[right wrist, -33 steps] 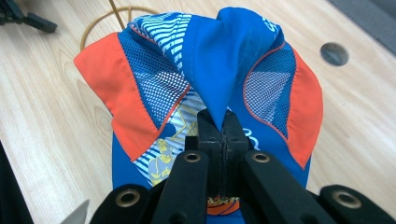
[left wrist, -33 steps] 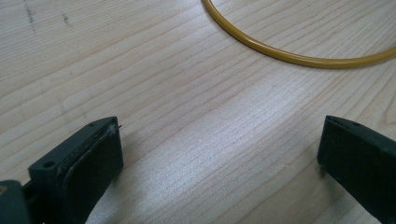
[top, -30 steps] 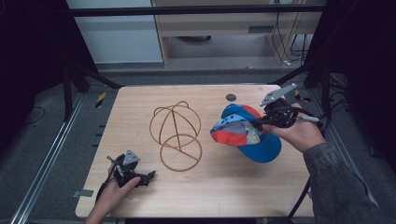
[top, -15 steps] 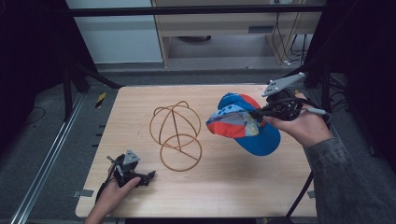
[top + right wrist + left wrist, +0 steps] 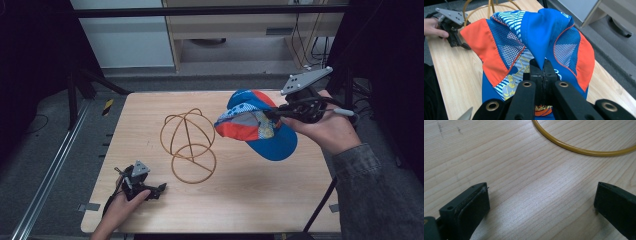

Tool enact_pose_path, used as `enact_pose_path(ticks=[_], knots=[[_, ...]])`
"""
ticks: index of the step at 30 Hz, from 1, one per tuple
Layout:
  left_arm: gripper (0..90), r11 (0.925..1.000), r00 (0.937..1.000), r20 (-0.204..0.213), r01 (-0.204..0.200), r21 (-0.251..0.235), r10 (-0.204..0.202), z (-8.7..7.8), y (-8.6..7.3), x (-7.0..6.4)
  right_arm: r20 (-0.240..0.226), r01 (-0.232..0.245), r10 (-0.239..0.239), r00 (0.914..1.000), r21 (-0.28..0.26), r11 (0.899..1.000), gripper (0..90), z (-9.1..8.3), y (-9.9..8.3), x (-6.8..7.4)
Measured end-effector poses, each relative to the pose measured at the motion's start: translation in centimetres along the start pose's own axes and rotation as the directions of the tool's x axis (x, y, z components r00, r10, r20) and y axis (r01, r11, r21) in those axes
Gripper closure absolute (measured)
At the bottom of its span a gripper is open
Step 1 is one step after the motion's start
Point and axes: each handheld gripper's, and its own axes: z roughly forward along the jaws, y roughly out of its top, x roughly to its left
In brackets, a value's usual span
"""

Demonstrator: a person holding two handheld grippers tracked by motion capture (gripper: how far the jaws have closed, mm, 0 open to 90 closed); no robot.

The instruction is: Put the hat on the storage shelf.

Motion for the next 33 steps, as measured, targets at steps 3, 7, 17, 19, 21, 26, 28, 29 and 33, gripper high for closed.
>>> enact_pose_path(ticks=[3,7,17,19,21,26,28,29,33], knots=[[0.0,1.0000,1.0000,0.000,0.000,0.000,0.000,0.0,0.0,0.0,-0.001,0.012,-0.012,0.9999,-0.019,1.000,90.0,-0.1,1.0,0.4],[0.0,1.0000,1.0000,0.000,-0.001,0.003,0.001,0.0,0.0,0.0,-0.004,0.025,-0.025,0.9997,-0.043,0.999,90.0,0.1,2.1,0.7],[0.0,1.0000,1.0000,-0.001,0.001,0.001,-0.001,0.0,0.0,0.0,-0.029,0.085,-0.088,0.9957,-0.085,0.993,90.0,2.7,6.4,2.4],[0.0,1.0000,1.0000,-0.001,-0.001,0.002,0.001,0.0,0.0,0.0,-0.035,0.088,-0.091,0.9952,-0.088,0.992,90.0,3.4,7.0,2.6],[0.0,1.0000,1.0000,0.000,-0.002,0.002,0.002,0.0,0.0,0.0,-0.041,0.090,-0.094,0.9947,-0.091,0.992,90.0,4.1,7.6,2.8],[0.0,1.0000,1.0000,0.000,0.000,0.003,0.000,0.0,0.0,0.0,-0.051,0.098,-0.103,0.9934,-0.096,0.991,90.0,5.4,9.1,3.2],[0.0,1.0000,1.0000,0.000,-0.001,0.003,0.001,0.0,0.0,0.0,-0.053,0.102,-0.108,0.9928,-0.094,0.990,90.0,5.6,9.4,3.3],[0.0,1.0000,1.0000,0.000,-0.004,0.006,0.004,0.0,0.0,0.0,-0.054,0.107,-0.112,0.9923,-0.090,0.990,90.0,6.1,10.0,3.5],[0.0,1.0000,1.0000,-0.001,-0.002,0.004,0.002,0.0,0.0,0.0,-0.054,0.113,-0.118,0.9915,-0.099,0.989,90.0,6.6,10.7,3.6]])
